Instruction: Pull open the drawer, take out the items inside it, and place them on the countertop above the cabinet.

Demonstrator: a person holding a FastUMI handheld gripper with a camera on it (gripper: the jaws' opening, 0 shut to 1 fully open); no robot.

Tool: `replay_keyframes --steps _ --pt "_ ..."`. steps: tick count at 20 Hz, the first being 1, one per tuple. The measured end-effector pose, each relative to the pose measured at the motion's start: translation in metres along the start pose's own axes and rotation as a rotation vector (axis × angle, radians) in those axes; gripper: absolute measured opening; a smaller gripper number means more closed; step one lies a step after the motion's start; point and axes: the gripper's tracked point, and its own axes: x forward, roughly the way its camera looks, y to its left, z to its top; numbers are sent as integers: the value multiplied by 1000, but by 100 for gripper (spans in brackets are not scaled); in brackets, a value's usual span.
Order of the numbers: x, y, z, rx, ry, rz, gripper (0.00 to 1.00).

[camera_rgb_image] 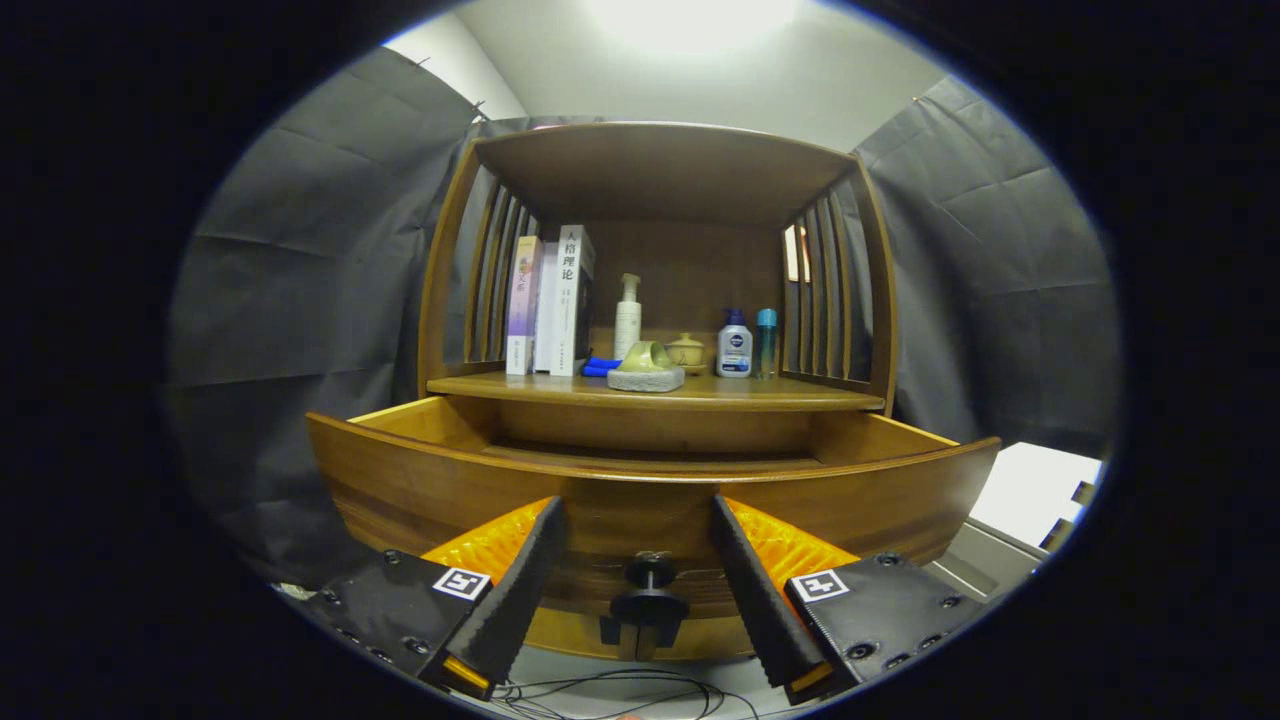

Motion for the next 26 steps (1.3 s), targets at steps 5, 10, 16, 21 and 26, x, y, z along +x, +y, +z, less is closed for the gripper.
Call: replay_keyframes --steps 5,10,16,21,26 --pt "16 1 7 -8 12 -1 95" --pt "42 -2 10 -5 30 2 96" --pt "69 0 10 -4 40 -3 95" --pt "90 0 12 -5 47 -1 95" --pt "111 -2 12 -3 44 7 95"
